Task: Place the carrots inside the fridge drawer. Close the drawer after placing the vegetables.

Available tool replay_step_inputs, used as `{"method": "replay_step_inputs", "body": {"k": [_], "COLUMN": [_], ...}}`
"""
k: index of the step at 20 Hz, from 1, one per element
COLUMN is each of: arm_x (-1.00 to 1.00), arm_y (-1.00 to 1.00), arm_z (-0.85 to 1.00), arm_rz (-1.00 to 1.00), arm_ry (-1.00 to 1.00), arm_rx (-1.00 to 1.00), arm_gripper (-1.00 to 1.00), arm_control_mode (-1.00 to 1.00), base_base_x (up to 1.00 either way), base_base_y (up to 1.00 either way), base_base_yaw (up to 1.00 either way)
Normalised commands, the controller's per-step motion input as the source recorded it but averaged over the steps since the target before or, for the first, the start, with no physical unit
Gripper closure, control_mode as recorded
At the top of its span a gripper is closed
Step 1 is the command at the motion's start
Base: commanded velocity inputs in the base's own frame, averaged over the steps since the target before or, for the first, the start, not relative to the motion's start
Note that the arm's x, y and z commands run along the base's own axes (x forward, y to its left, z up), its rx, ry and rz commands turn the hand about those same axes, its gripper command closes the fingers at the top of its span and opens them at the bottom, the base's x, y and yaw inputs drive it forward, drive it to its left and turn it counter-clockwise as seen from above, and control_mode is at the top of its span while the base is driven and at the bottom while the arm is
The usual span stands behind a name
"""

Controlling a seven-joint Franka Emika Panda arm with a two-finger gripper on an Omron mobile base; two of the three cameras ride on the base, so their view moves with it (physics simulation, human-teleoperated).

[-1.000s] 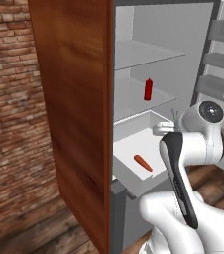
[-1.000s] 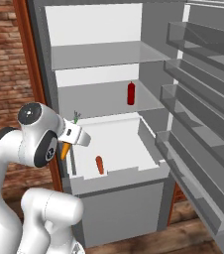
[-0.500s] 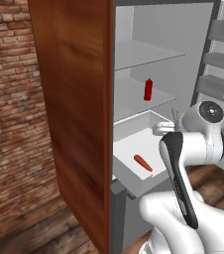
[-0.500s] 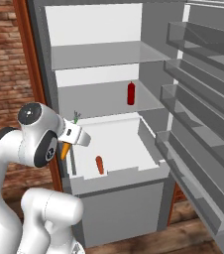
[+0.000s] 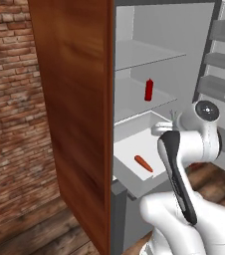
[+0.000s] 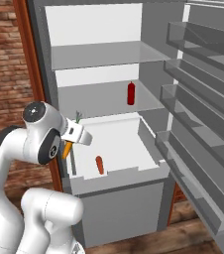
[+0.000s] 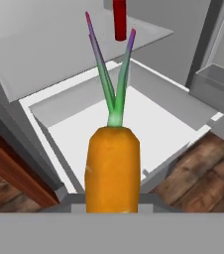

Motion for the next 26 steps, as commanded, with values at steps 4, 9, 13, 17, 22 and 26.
{"method": "replay_step_inputs", "body": {"k": [4, 9, 13, 17, 22, 26], "arm_x": [0.54, 0.66, 0.59, 0.54, 0.44, 0.41], "arm_y": [-0.03, -0.01, -0.05, -0.11, -0.21, -0.3], "arm_z": [-0.39, -0.49, -0.33, -0.44, -0.43, -0.4], "arm_rz": [0.0, 0.0, 0.0, 0.0, 0.0, 0.0], "arm_ry": [0.12, 0.17, 0.13, 0.12, 0.1, 0.11], "arm_rx": [0.0, 0.0, 0.01, 0.02, 0.04, 0.05], "arm_gripper": [1.0, 1.0, 1.0, 1.0, 1.0, 1.0], "arm_control_mode": [-1.0, -1.0, -1.0, -1.0, -1.0, -1.0], "base_base_x": [0.0, 0.0, 0.0, 0.0, 0.0, 0.0], "base_base_y": [0.0, 0.0, 0.0, 0.0, 0.0, 0.0], "base_base_yaw": [0.0, 0.0, 0.0, 0.0, 0.0, 0.0]}}
